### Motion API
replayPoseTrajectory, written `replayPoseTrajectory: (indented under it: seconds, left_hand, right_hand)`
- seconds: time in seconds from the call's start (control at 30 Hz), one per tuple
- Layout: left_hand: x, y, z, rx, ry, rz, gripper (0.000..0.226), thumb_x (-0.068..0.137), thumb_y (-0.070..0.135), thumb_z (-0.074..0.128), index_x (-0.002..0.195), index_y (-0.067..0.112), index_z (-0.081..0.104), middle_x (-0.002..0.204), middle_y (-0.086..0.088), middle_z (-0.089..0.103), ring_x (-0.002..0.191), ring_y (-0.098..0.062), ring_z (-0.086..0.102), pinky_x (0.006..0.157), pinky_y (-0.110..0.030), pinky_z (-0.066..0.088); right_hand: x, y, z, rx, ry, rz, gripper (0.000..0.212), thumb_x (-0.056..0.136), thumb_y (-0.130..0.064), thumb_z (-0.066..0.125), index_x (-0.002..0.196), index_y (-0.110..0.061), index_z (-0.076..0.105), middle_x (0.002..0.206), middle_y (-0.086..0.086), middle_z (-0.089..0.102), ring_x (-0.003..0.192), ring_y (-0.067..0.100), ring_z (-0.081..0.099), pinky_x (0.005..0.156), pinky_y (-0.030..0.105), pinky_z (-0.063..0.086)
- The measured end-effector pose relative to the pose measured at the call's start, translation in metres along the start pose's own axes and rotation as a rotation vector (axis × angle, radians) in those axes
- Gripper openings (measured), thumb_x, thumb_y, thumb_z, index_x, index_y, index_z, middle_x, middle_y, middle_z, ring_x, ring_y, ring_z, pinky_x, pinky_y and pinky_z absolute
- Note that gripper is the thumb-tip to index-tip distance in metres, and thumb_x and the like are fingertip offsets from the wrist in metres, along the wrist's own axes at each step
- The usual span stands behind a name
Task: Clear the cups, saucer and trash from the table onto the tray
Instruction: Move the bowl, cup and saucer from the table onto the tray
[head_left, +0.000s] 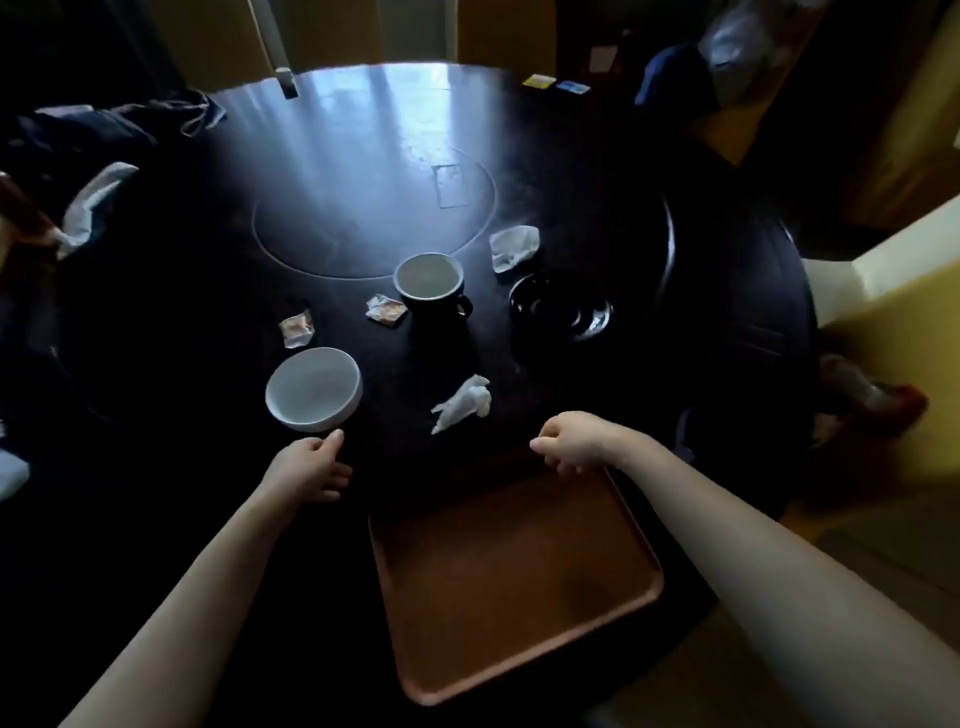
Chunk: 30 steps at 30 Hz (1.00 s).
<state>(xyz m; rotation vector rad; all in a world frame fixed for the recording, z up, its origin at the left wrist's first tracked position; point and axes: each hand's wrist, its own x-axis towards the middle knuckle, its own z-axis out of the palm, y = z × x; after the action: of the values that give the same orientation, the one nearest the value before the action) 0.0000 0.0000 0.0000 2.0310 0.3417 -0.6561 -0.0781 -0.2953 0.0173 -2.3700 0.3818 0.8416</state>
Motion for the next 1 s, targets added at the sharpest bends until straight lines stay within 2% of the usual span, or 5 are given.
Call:
replayPoseTrajectory:
  seconds: [0.17, 0.5, 0.63, 0.83, 1.0]
  left_hand:
    - [0.026, 0.007, -0.018, -0.253, 0.177, -0.099, 0.053, 0.097, 0.035, 0.035, 0.118, -0.012, 0.045, 0.071, -0.020, 0.057, 0.061, -0.029, 0.057, 0.033, -0.023, 0.050]
    - [0.051, 0.012, -0.011, -0.304, 0.380, -0.157, 0.042, 0.097, 0.026, 0.031, 0.123, -0.005, 0.041, 0.081, -0.016, 0.056, 0.061, -0.022, 0.057, 0.033, -0.025, 0.049]
    - [0.055, 0.009, -0.008, -0.275, 0.416, -0.168, 0.041, 0.095, 0.023, 0.031, 0.124, -0.004, 0.040, 0.096, -0.021, 0.055, 0.062, -0.020, 0.056, 0.037, -0.027, 0.050]
    - [0.060, 0.006, -0.008, -0.233, 0.462, -0.153, 0.043, 0.095, 0.025, 0.030, 0.122, -0.005, 0.044, 0.095, -0.021, 0.056, 0.060, -0.020, 0.055, 0.032, -0.022, 0.048]
    - [0.055, 0.005, -0.002, -0.191, 0.472, -0.112, 0.041, 0.095, 0.022, 0.030, 0.120, -0.007, 0.043, 0.089, -0.017, 0.055, 0.058, -0.020, 0.054, 0.029, -0.016, 0.043]
  right_hand:
    - [0.036, -0.033, -0.023, 0.013, 0.169, -0.026, 0.031, 0.090, -0.032, 0.049, 0.110, -0.012, 0.061, 0.097, 0.014, 0.072, 0.086, 0.028, 0.070, 0.077, 0.040, 0.056]
    - [0.133, -0.088, -0.066, 0.170, 0.356, -0.123, 0.050, 0.089, -0.031, 0.050, 0.132, -0.008, 0.039, 0.117, 0.022, 0.063, 0.089, 0.031, 0.063, 0.083, 0.041, 0.052]
    - [0.155, -0.101, -0.070, 0.355, 0.316, -0.105, 0.044, 0.092, -0.028, 0.046, 0.129, -0.005, 0.043, 0.094, 0.014, 0.061, 0.055, 0.018, 0.058, 0.051, 0.030, 0.050]
    - [0.175, -0.100, -0.067, 0.397, 0.324, -0.140, 0.018, 0.094, -0.034, 0.041, 0.084, -0.020, 0.046, 0.086, 0.013, 0.058, 0.049, 0.016, 0.051, 0.045, 0.024, 0.039]
    - [0.177, -0.088, -0.061, 0.373, 0.367, -0.197, 0.035, 0.094, -0.034, 0.040, 0.062, -0.019, 0.039, 0.084, 0.014, 0.057, 0.078, 0.027, 0.053, 0.081, 0.044, 0.047]
